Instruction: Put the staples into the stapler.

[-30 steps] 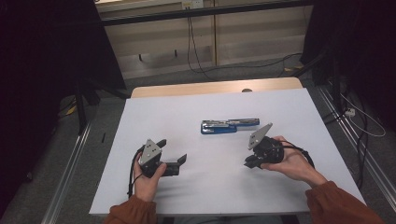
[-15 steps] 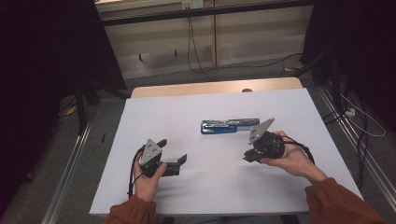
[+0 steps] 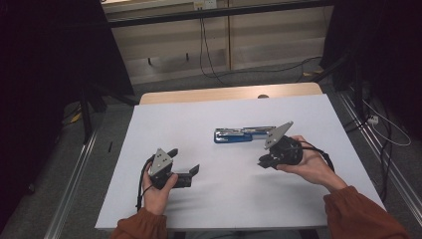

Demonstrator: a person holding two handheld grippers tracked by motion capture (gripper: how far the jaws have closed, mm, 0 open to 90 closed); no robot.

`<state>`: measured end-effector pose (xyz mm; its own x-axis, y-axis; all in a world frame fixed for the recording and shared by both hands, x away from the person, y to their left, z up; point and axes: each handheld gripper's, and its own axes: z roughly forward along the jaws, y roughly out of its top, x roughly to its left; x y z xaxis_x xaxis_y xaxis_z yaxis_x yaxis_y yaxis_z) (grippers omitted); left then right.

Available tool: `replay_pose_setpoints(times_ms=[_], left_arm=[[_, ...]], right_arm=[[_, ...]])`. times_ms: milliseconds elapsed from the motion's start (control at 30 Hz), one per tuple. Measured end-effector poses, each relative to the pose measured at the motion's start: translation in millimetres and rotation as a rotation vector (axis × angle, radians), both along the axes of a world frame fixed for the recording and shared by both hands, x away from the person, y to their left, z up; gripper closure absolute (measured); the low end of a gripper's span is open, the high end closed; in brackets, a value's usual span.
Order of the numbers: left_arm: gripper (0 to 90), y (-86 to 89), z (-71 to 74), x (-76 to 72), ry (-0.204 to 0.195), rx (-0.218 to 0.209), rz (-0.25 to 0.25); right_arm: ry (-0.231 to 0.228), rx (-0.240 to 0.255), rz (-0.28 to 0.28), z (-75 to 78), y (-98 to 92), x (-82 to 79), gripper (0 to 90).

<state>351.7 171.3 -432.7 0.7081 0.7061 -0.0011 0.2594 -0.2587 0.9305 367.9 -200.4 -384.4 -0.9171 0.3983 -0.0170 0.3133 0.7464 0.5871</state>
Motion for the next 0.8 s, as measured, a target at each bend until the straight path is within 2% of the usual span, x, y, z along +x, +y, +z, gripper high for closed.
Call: replay_pose_setpoints(times_ms=[333, 600, 800], left_arm=[[5.1, -0.2, -0.8, 1.4, 0.002, 0.001, -0.001], [5.1, 0.8, -0.3, 0.7, 0.002, 0.006, -0.003], [5.1, 0.6, 0.0, -0.1, 0.002, 0.007, 0.001]], right_arm=[[-0.018, 0.012, 0.004, 6.5, 4.3, 11.3, 79.2], [-0.018, -0.002, -0.005, 11.8, 6.1, 24.2, 79.2], [-0.034, -0.012, 0.005, 15.9, 10.5, 31.8, 79.2]])
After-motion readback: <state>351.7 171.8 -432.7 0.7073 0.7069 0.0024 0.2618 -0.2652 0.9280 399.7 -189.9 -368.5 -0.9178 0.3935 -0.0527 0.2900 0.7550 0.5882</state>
